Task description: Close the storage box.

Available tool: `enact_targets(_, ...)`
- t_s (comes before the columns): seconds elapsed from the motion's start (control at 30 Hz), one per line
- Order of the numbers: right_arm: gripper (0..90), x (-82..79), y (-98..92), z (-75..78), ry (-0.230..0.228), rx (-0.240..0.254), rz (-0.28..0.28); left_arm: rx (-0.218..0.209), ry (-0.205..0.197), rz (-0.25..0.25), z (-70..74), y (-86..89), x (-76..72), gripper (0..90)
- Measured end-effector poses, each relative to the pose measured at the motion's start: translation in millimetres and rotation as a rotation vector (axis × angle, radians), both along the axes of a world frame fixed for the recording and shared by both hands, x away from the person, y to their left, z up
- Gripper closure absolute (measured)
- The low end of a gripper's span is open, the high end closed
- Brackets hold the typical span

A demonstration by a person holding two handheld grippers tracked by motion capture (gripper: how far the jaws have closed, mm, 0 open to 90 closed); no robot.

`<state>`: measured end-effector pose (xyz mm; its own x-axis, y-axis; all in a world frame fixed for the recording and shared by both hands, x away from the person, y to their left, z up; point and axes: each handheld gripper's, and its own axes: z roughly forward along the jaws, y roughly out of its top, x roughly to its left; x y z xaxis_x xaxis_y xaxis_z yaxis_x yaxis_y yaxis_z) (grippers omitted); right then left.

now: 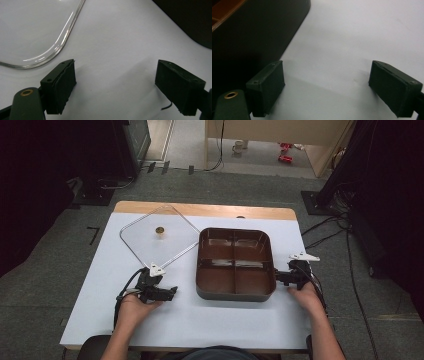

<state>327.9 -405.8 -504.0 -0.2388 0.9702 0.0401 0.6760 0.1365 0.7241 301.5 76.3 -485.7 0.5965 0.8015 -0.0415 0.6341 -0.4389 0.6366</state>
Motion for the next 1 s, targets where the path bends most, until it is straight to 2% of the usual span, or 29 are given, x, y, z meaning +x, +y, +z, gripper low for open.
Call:
enact_targets(0.1,12.7,0.0,0.0,0.0,0.0,0.0,0.0,-0.007,-0.006,-0.021,2.7,-2.1,-2.2,22.7)
enact_targets(0.2,12.7,0.0,0.0,0.0,0.0,0.0,0.0,-0.017,-0.01,-0.03,5.4,-3.1,-2.8,22.6)
enact_targets(0.33,12.7,0.0,0.0,0.0,0.0,0.0,0.0,-0.026,0.016,-0.052,5.7,-4.7,0.1,24.4)
enact_targets(0.4,12.7,0.0,0.0,0.0,-0.001,0.0,0.0,-0.025,0.005,-0.063,8.2,-5.7,1.6,25.0)
enact_targets(0.47,12.7,0.0,0.0,0.0,-0.001,0.0,0.0,-0.049,0.005,-0.071,10.6,-6.1,3.8,25.6)
enact_targets(0.57,12.7,0.0,0.0,0.0,-0.001,0.0,0.0,-0.044,0.007,-0.09,11.2,-7.6,8.7,26.6)
enact_targets(0.73,12.7,0.0,-0.1,0.0,-0.001,0.0,0.001,-0.063,0.019,-0.09,15.1,-7.1,14.7,29.0)
enact_targets(0.77,12.7,-0.1,0.0,-0.1,-0.001,0.0,0.0,-0.053,0.004,-0.091,18.0,-7.5,16.3,28.6)
enact_targets(1.0,12.7,0.0,-0.1,-0.1,-0.001,0.001,0.001,-0.05,-0.006,-0.088,26.5,-9.4,27.3,28.4)
